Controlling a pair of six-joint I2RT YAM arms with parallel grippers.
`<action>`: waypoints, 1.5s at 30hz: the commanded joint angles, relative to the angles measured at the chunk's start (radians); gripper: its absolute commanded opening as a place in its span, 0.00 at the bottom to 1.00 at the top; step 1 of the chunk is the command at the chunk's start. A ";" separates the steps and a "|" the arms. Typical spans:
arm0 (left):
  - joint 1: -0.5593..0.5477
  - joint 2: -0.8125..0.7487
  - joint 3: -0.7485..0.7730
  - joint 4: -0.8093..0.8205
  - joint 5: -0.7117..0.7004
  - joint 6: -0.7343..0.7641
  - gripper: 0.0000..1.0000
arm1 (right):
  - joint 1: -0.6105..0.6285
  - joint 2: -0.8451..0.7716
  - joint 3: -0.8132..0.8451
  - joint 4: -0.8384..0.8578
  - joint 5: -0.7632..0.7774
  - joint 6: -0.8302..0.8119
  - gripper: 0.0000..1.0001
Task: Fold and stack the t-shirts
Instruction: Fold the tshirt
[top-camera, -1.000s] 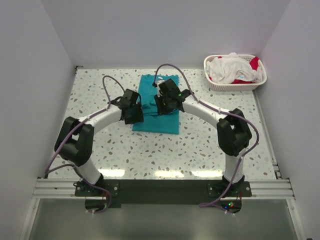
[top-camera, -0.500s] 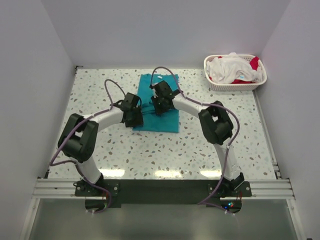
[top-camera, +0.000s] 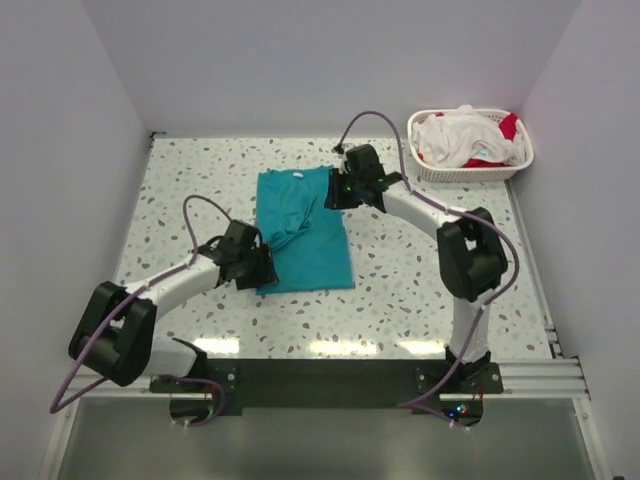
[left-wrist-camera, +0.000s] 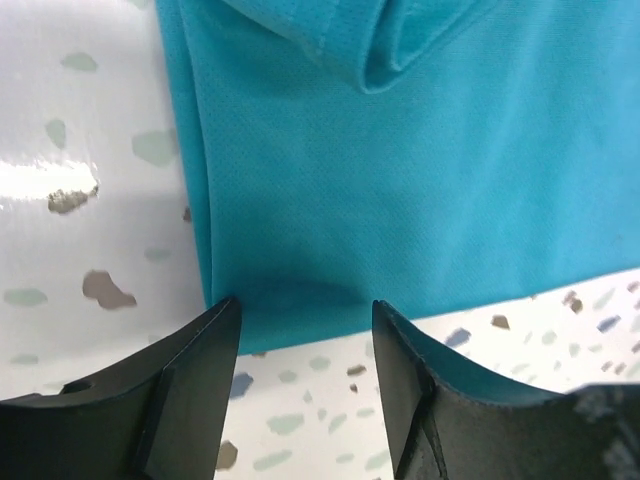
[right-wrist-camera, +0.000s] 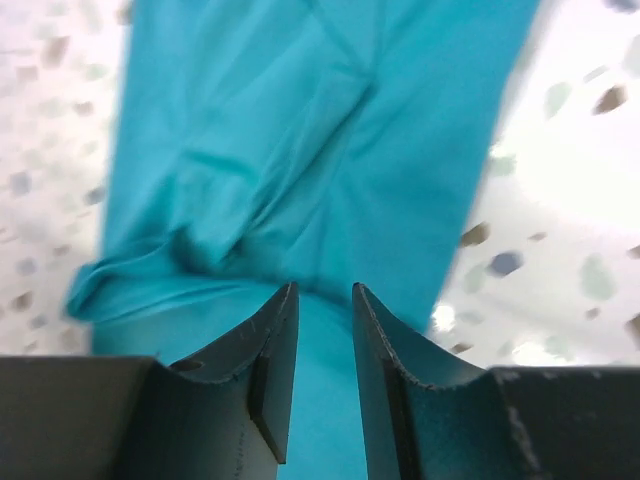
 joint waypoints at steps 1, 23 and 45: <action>-0.005 -0.090 -0.001 -0.006 0.076 -0.052 0.61 | -0.028 -0.184 -0.207 0.185 -0.238 0.165 0.33; 0.165 0.325 0.370 0.126 0.088 -0.013 0.47 | -0.042 -0.252 -0.454 0.284 -0.354 0.166 0.34; 0.237 0.308 0.113 0.500 0.237 -0.144 0.49 | -0.105 -0.031 -0.403 0.435 -0.436 0.291 0.34</action>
